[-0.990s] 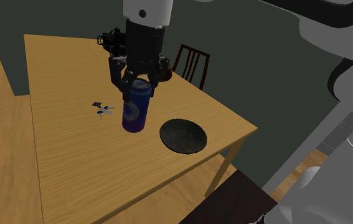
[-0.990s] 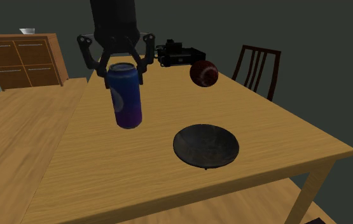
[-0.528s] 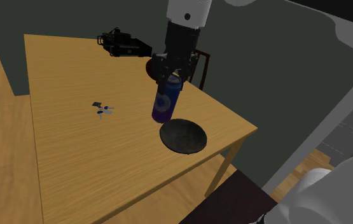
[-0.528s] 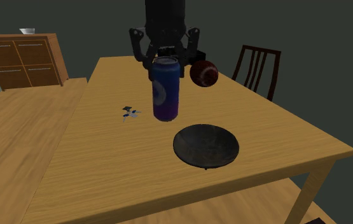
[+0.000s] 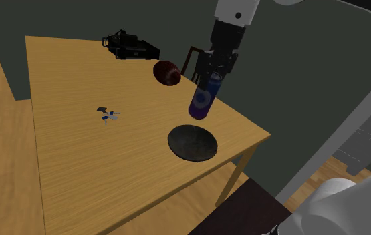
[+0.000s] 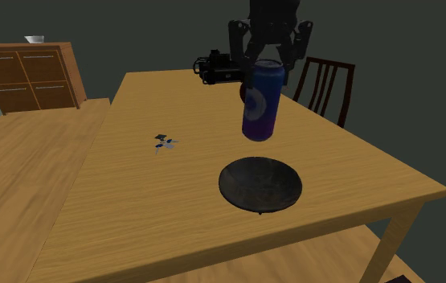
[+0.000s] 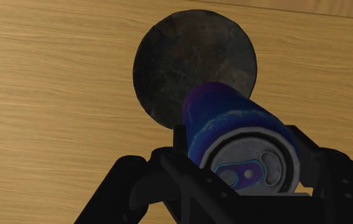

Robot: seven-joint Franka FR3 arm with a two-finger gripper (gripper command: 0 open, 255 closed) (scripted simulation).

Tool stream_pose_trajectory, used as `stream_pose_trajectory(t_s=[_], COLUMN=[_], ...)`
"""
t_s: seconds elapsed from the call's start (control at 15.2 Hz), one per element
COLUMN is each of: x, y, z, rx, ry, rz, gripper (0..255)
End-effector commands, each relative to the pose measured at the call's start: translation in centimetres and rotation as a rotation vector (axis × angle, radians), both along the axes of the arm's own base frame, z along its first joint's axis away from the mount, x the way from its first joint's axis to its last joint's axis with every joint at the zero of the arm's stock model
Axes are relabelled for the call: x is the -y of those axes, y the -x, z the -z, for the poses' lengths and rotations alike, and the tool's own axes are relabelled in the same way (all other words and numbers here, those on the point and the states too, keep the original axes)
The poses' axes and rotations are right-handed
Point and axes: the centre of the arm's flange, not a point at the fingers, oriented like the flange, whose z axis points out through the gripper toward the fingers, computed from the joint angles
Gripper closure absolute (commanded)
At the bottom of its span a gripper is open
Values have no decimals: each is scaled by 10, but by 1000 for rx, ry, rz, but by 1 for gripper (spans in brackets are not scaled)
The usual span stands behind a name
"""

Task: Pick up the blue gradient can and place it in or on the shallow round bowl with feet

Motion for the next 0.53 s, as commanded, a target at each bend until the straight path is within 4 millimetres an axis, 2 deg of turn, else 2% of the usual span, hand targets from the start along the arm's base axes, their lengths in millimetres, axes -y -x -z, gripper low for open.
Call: stream_pose_trajectory(t_s=[0.0, 0.46], x=[13, 13], y=[5, 5], z=[5, 42], rx=[0, 0], ry=[-1, -1], rz=[-2, -2], gripper=[255, 255])
